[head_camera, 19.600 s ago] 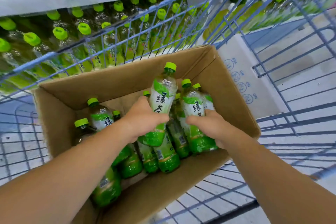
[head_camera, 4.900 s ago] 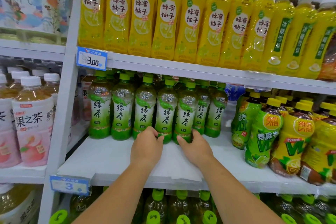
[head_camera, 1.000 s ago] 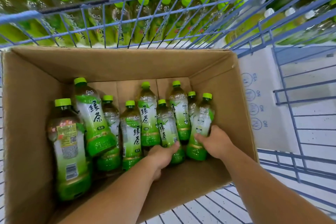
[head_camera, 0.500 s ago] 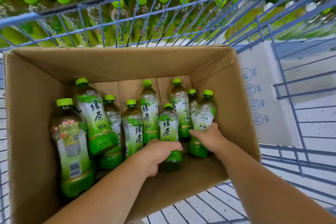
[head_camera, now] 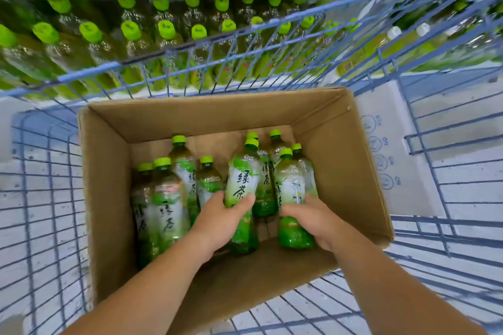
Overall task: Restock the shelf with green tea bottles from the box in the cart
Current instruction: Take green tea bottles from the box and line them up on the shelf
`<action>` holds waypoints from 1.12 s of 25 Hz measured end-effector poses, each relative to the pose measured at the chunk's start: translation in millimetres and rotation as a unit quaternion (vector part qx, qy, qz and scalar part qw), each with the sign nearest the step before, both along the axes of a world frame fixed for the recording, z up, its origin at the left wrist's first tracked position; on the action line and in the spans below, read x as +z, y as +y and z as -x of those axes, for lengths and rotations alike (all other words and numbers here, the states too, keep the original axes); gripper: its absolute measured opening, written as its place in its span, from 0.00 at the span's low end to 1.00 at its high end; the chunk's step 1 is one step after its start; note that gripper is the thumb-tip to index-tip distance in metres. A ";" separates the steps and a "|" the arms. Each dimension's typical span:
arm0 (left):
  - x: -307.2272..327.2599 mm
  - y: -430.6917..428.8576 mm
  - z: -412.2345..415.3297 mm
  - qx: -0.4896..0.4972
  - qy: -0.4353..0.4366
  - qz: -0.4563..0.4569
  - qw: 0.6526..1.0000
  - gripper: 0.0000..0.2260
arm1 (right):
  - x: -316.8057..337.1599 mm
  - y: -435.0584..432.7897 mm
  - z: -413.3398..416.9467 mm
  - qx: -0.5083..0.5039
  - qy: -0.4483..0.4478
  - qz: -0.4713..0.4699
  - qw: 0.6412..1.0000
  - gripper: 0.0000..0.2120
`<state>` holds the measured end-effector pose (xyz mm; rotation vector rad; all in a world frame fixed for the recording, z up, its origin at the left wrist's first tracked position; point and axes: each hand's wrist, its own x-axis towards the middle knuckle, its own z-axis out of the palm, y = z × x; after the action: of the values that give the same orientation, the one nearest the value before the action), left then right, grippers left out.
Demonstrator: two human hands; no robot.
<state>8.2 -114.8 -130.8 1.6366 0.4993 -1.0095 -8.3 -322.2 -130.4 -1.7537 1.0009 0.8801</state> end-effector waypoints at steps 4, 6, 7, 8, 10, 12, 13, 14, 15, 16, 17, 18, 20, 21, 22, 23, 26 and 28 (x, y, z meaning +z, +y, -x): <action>9.3 32.2 -11.5 -0.035 -0.014 -0.022 0.999 0.20 | 20.4 34.7 6.2 0.023 -0.019 0.011 0.999 0.22; 19.7 48.7 -14.2 -0.040 -0.014 -0.015 0.999 0.23 | 34.3 55.3 8.5 0.012 -0.034 0.020 0.999 0.20; 26.4 58.0 -14.9 -0.043 -0.018 -0.012 0.999 0.23 | 42.9 67.5 9.7 0.006 -0.044 0.024 0.999 0.17; 33.8 67.7 -15.5 -0.042 -0.025 -0.005 0.999 0.22 | 50.5 78.4 10.9 0.004 -0.056 0.025 0.998 0.14; 49.8 90.3 -15.7 -0.037 -0.050 0.015 0.998 0.17 | 64.4 102.4 12.6 0.010 -0.084 0.031 0.996 0.10; 72.6 109.1 -15.9 -0.040 -0.079 0.041 0.995 0.13 | 73.6 127.7 12.9 0.029 -0.103 0.034 0.994 0.15; 81.4 116.9 -15.9 -0.040 -0.093 0.053 0.993 0.13 | 78.7 140.7 11.9 0.033 -0.113 0.033 0.992 0.19; 94.9 125.5 -15.5 -0.038 -0.105 0.062 0.992 0.13 | 84.9 154.7 11.2 0.035 -0.124 0.033 0.991 0.21; 105.1 133.4 -15.0 -0.039 -0.114 0.069 0.990 0.15 | 93.1 167.8 10.2 0.034 -0.132 0.037 0.990 0.22; 115.5 142.2 -14.5 -0.034 -0.123 0.076 0.989 0.17 | 103.5 180.0 8.7 0.030 -0.141 0.048 0.988 0.23; 125.1 152.1 -13.6 -0.026 -0.129 0.077 0.988 0.18 | 116.3 191.7 8.9 0.024 -0.154 0.055 0.986 0.22; 138.0 163.4 -14.0 -0.013 -0.133 0.080 0.988 0.18 | 129.4 202.1 8.4 0.013 -0.167 0.058 0.984 0.20; 169.0 193.9 -14.2 0.002 -0.140 0.083 0.987 0.16 | 164.9 226.5 9.1 0.001 -0.182 0.065 0.981 0.19; 184.9 209.9 -14.4 0.006 -0.146 0.083 0.986 0.16 | 179.3 238.0 9.1 0.000 -0.187 0.065 0.980 0.21; 200.4 227.1 -14.1 0.010 -0.152 0.080 0.985 0.17 | 195.5 251.5 9.9 0.001 -0.192 0.066 0.979 0.21; 212.9 244.2 -13.5 0.014 -0.153 0.076 0.985 0.17 | 212.5 266.5 10.9 0.002 -0.202 0.067 0.977 0.20; 251.2 298.6 -11.7 0.028 -0.156 0.069 0.985 0.14 | 253.1 317.1 13.2 -0.009 -0.235 0.065 0.970 0.13; 268.3 332.9 -12.4 0.051 -0.166 0.058 0.983 0.13 | 270.8 352.8 8.1 0.007 -0.249 0.051 0.967 0.13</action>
<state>20.6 218.1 137.5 1.6166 0.2901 -0.6601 -16.4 30.5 140.3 -1.9377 0.7070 0.3628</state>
